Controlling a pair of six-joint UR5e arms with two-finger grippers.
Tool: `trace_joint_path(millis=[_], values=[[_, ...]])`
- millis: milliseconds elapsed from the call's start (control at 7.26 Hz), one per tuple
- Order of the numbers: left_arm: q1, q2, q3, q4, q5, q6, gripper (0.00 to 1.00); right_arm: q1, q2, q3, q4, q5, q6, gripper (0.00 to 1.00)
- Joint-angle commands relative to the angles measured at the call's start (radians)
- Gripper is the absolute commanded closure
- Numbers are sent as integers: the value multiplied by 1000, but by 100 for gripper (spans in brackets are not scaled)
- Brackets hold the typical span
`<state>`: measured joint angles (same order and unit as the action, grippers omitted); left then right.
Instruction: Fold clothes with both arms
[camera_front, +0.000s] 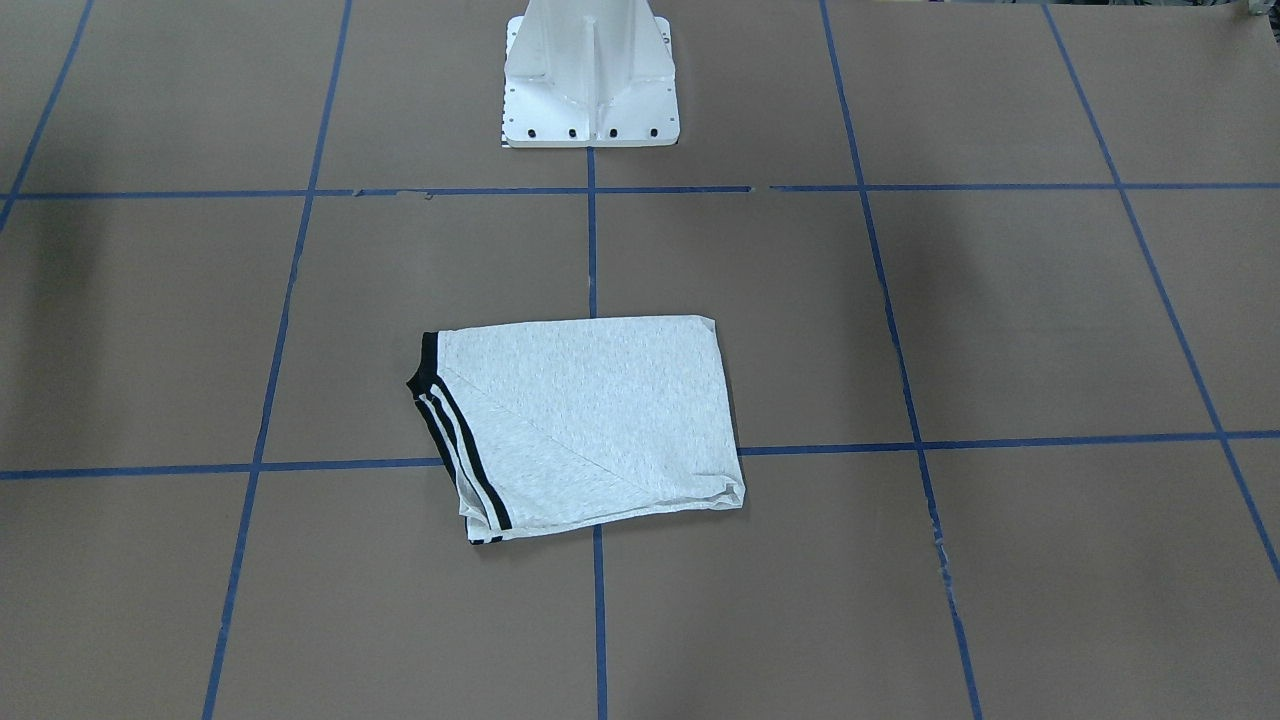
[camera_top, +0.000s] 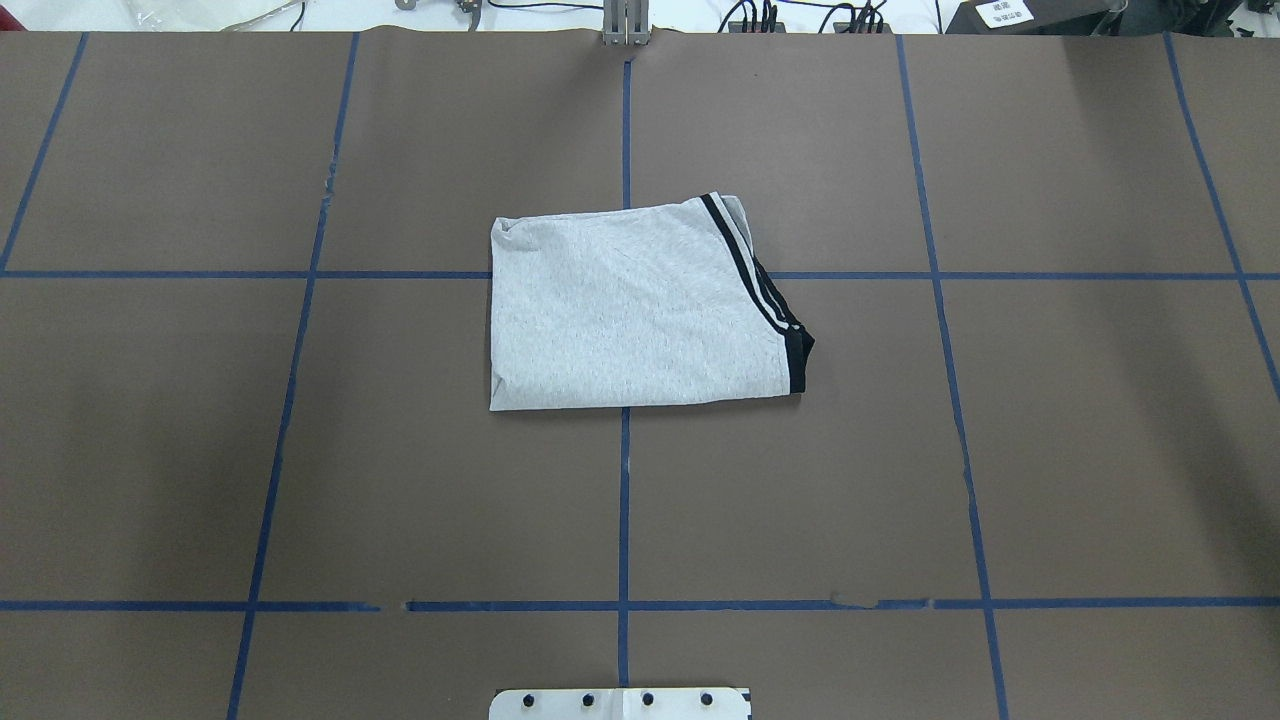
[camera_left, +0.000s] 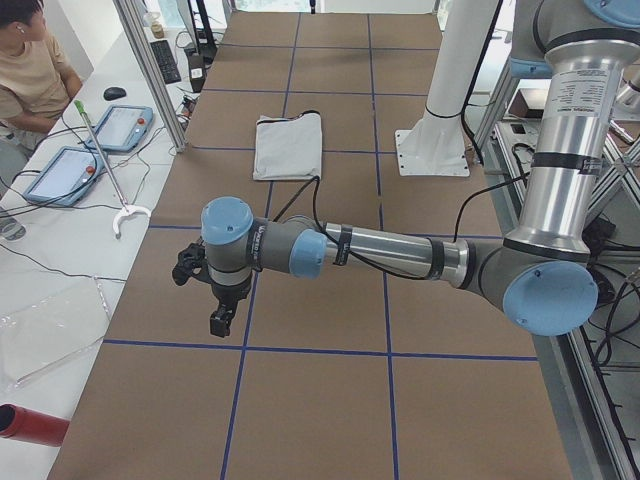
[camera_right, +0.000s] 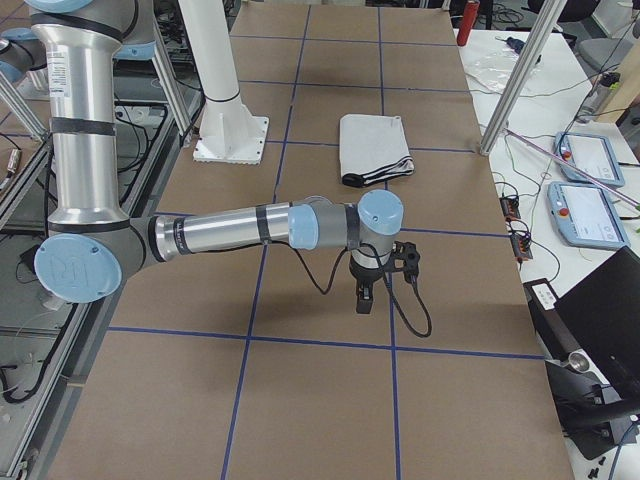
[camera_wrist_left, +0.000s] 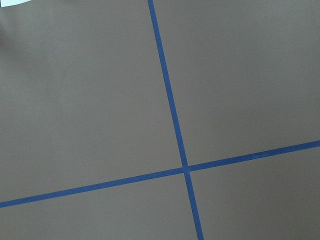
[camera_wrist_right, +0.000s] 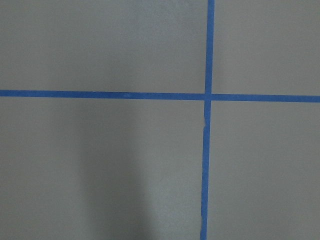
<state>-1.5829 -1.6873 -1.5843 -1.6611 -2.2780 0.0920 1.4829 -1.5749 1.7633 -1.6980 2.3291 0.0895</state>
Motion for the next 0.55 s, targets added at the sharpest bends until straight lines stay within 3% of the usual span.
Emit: trace_joint_path(millis=[0,413], values=[[0,11,-5,-20,-64,-5,0,20,6,-2,-17,-5,-45,0],[3,12,-9,-26,-69,-8,0,22,-1,-4,-12,-5,-43,0]])
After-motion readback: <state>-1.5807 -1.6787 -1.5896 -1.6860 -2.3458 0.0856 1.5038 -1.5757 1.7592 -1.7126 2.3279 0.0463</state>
